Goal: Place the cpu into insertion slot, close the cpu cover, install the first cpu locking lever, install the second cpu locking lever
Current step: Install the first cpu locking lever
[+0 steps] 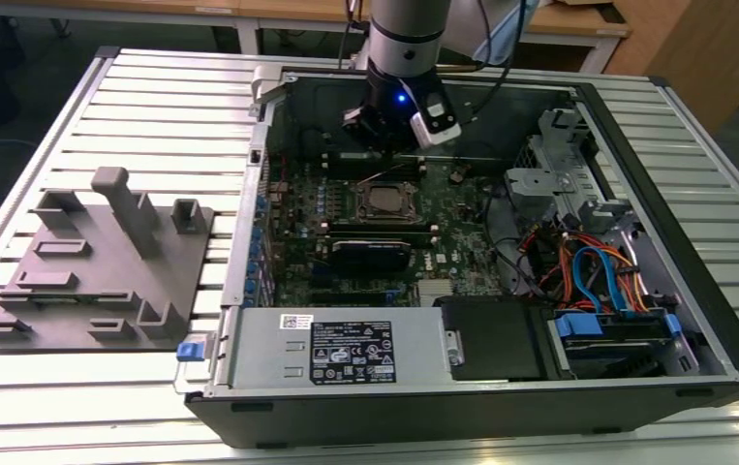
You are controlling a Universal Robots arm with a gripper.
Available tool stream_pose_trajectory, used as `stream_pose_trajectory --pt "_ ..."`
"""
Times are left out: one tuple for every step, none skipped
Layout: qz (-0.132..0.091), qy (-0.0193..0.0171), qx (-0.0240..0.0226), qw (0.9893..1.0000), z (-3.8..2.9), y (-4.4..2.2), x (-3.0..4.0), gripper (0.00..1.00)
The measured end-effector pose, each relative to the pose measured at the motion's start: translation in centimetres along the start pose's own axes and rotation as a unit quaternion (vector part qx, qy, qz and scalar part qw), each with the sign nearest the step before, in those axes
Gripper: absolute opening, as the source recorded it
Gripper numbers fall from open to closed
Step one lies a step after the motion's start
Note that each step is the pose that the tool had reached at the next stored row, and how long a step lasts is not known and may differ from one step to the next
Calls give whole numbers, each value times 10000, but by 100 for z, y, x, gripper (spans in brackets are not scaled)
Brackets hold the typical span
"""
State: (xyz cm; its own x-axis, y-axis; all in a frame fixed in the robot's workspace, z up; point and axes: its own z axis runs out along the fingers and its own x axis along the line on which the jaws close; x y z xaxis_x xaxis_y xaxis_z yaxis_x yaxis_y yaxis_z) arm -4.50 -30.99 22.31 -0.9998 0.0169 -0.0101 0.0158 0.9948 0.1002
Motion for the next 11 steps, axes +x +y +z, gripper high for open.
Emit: stream_pose_trajectory --pt "0 0 0 10000 0 0 0 10" --pt "0 0 0 10000 0 0 0 10" --pt "0 0 0 10000 0 0 0 10" --pt "0 0 0 10000 0 0 0 10" --pt "0 0 0 10000 0 0 0 10" --pt "0 0 0 10000 2 0 -1 10" --pt "0 0 -1 10000 4 2 -3 10" --pt "0 0 -1 10000 6 8 -7 10" --pt "0 0 -1 10000 8 15 -12 10" --pt "-1 0 -1 10000 10 21 -18 10" --pt "-1 0 -1 10000 14 27 -26 10"
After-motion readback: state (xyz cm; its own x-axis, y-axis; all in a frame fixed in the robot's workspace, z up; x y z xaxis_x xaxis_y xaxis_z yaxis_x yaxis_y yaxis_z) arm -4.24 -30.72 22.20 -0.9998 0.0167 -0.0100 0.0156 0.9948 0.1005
